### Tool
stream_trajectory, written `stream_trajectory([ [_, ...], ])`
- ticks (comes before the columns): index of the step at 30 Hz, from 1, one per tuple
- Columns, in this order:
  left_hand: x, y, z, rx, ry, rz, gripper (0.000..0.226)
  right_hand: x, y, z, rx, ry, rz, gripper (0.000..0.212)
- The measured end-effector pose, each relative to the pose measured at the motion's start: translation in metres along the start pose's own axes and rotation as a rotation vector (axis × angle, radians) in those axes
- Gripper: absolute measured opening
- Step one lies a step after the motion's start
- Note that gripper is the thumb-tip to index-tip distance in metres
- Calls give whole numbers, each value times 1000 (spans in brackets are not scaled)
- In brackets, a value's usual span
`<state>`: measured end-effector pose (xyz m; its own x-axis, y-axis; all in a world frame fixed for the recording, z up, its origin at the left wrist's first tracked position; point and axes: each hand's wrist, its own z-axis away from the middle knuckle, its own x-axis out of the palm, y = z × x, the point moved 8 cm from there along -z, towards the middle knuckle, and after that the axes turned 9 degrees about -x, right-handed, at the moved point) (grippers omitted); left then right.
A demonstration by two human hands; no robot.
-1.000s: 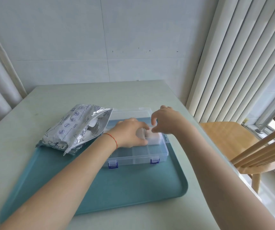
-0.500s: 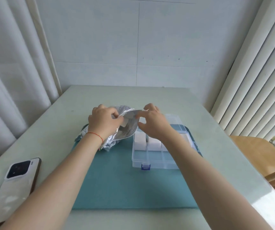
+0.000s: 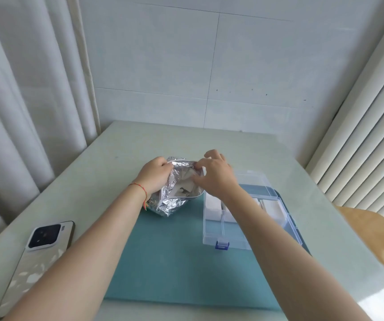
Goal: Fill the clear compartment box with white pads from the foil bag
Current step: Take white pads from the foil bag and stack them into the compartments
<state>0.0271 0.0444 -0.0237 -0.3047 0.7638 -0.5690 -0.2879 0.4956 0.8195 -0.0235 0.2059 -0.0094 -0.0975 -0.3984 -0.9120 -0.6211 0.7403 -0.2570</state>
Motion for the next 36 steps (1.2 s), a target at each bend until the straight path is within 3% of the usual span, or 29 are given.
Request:
stream_trajectory([
  [4,2,-1,-6,6,4,-63,31,2,0,-2,-2,-3,126,29],
  [9,2,2,-8,21,16,-37,26,4,-8,-3,-70,67,175,7],
  [17,2,-1,-8,24,59,-58,27,8,-18,-9,-137,95,332,19],
  [20,2,-2,-6,22,77,-24,24,3,-23,-10,-169,156,306,9],
  [25,-2,0,-1,35,143,27,25,-6,-33,1,-227,231,143,7],
  [29,-4,3,1,35,156,9,22,-28,-15,13,-65,244,-249,6],
  [32,-5,4,2,28,145,-8,21,-35,1,21,112,149,-593,5],
  [36,-2,9,7,17,111,-9,15,-38,12,32,208,97,-791,4],
])
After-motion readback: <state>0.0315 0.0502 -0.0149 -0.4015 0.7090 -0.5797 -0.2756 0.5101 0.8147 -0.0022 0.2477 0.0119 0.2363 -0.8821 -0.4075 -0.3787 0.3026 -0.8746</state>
